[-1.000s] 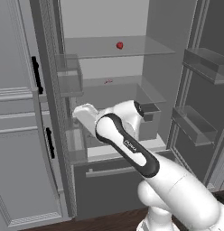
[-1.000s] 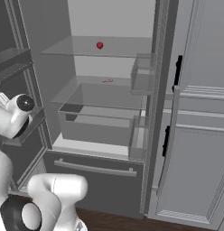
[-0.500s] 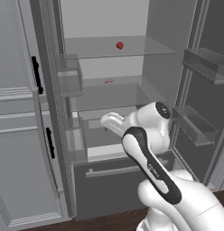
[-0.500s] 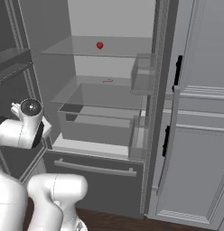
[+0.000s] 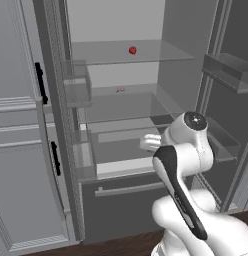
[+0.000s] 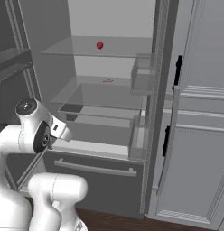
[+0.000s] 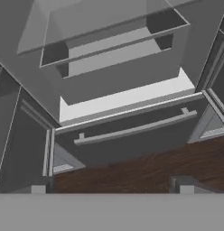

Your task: Take the strawberry from the fridge and place it on top of the pancake, located on the dining counter.

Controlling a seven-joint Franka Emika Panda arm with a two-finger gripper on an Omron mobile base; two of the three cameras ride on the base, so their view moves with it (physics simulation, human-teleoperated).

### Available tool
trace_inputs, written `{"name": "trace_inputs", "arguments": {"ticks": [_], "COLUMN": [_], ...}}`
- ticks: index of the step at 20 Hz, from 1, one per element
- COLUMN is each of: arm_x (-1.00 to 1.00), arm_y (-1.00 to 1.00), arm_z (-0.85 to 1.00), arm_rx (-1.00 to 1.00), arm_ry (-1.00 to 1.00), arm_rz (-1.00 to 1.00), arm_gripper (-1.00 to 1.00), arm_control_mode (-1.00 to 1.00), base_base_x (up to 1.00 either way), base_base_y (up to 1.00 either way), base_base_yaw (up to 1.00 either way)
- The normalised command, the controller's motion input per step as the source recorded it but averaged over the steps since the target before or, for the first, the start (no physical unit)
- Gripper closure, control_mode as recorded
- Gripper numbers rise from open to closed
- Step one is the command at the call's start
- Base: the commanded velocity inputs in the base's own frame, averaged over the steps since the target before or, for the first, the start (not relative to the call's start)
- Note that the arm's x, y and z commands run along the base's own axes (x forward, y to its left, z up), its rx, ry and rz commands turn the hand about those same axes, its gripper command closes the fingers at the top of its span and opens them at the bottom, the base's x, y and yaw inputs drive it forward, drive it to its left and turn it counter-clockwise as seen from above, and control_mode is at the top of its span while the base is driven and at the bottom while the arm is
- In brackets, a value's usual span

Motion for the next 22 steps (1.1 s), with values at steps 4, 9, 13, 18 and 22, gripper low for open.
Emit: {"name": "trace_inputs", "arguments": {"ticks": [4,9,13,18,22], "arm_x": [-0.79,-0.69,-0.15,-0.11,0.0], "arm_y": [-0.8,-0.27,0.0,0.0,0.0], "arm_z": [0.1,0.46,0.12,0.02,0.0], "arm_rx": [-0.37,-0.13,-0.02,0.03,0.0], "arm_ry": [0.15,0.07,0.0,-0.01,0.0], "arm_rz": [0.0,0.0,0.0,0.0,0.0], "arm_gripper": [-1.0,-1.0,-1.0,-1.0,-1.0], "arm_control_mode": [-1.0,-1.0,-1.0,1.0,1.0], "base_base_x": [0.0,0.0,0.0,-0.01,0.38], "base_base_y": [0.0,0.0,0.0,0.0,0.39], "base_base_yaw": [0.0,0.0,0.0,0.0,0.0]}}
